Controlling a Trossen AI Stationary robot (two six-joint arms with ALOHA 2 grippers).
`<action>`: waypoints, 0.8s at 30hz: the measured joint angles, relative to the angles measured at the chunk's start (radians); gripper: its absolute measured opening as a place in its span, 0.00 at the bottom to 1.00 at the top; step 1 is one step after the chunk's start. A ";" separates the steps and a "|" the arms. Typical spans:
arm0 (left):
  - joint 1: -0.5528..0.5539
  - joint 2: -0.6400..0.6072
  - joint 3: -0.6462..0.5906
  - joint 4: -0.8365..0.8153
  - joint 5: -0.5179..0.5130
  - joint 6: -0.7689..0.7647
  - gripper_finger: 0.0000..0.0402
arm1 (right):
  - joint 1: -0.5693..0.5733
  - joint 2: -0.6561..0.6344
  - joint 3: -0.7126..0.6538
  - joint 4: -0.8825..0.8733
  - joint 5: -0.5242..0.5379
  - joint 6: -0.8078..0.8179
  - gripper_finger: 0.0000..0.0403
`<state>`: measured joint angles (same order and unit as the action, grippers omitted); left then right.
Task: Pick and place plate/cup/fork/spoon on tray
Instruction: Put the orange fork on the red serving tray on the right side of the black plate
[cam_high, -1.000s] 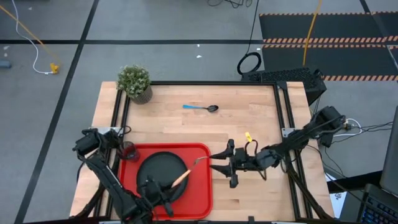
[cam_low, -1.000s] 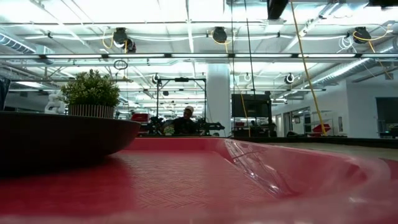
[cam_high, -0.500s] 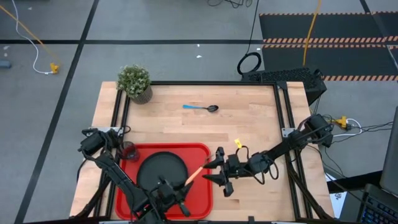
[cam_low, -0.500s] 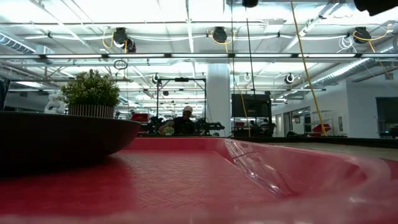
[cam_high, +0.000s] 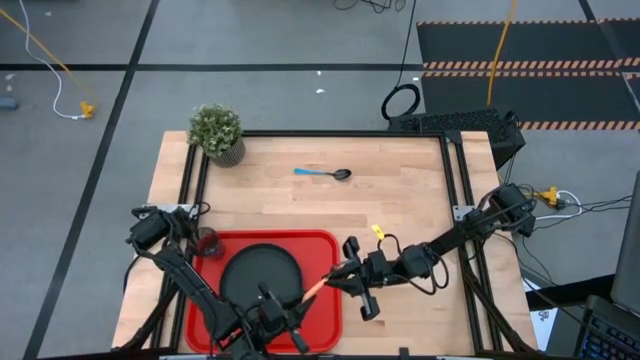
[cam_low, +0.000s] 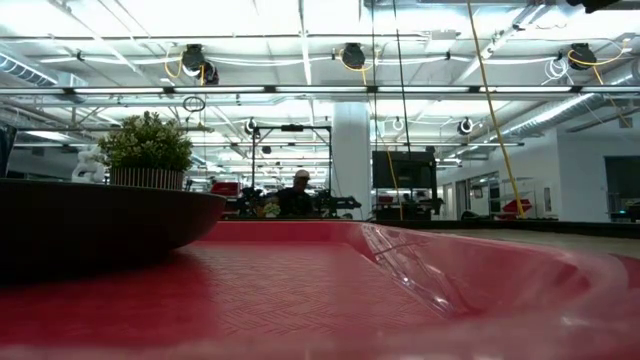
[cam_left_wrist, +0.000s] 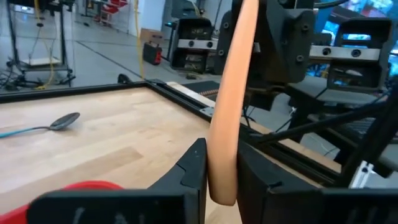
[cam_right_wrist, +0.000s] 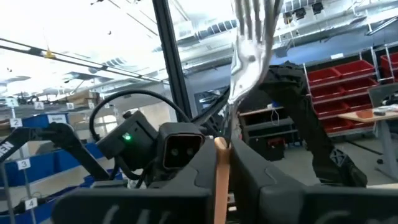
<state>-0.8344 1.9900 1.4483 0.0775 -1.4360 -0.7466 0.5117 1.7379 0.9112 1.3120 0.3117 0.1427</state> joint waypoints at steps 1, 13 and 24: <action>0.002 0.000 0.000 0.005 0.007 0.006 0.13 | -0.001 -0.001 0.000 0.002 0.001 -0.001 0.03; 0.005 0.000 0.000 0.007 0.029 0.023 0.13 | -0.006 -0.001 0.000 -0.007 -0.011 -0.032 0.07; 0.006 0.000 0.000 0.060 0.049 0.070 0.14 | -0.007 0.000 0.000 -0.005 -0.029 -0.089 0.36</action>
<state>-0.8288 1.9900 1.4483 0.1376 -1.3872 -0.6766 0.5049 1.7382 0.9115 1.3067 0.2824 0.0534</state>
